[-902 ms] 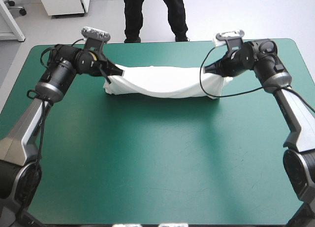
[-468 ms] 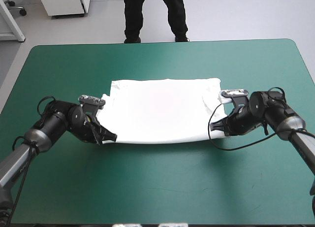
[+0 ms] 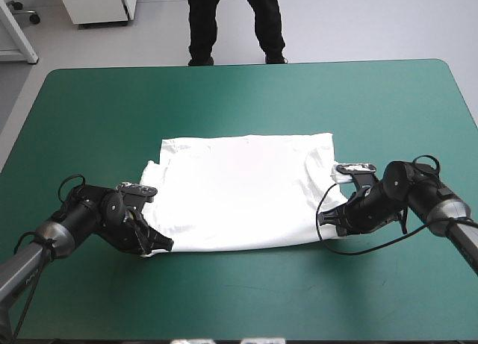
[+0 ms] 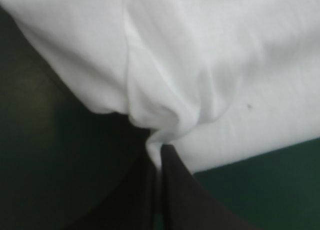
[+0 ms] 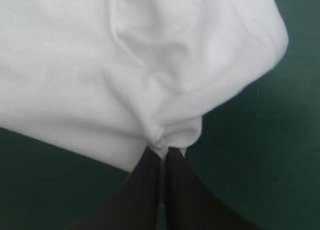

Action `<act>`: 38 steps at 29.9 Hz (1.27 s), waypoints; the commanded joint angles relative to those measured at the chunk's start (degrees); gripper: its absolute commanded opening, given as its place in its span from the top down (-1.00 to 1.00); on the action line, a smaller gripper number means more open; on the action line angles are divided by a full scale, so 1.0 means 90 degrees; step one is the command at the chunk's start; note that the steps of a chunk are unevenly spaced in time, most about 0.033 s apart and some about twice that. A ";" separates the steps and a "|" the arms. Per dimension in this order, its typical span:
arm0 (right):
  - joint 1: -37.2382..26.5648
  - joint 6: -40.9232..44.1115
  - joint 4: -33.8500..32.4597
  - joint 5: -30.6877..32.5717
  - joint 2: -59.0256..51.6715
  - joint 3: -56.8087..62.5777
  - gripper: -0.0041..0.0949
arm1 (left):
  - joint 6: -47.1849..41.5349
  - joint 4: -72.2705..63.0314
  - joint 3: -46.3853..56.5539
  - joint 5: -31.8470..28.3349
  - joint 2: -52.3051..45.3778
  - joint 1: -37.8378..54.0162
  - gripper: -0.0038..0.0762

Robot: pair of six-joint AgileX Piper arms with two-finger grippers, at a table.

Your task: Fold the cloth

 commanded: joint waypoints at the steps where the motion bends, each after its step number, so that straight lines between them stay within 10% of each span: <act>1: -0.0033 -0.0144 0.0172 0.0052 -0.0104 -0.0128 0.76 | 0.0093 -0.0118 -0.0119 0.0009 -0.0140 -0.0013 0.67; 9: -0.0033 -0.0267 0.0443 0.0263 -0.0124 -0.0153 -0.18 | 0.0229 -0.0256 -0.0487 0.0636 -0.0254 -0.0013 -0.50; 38: -0.0033 0.0843 -0.0906 0.0603 -0.1144 -0.2172 -0.11 | 0.0120 0.0160 -0.2803 0.0397 0.0707 0.1372 -0.34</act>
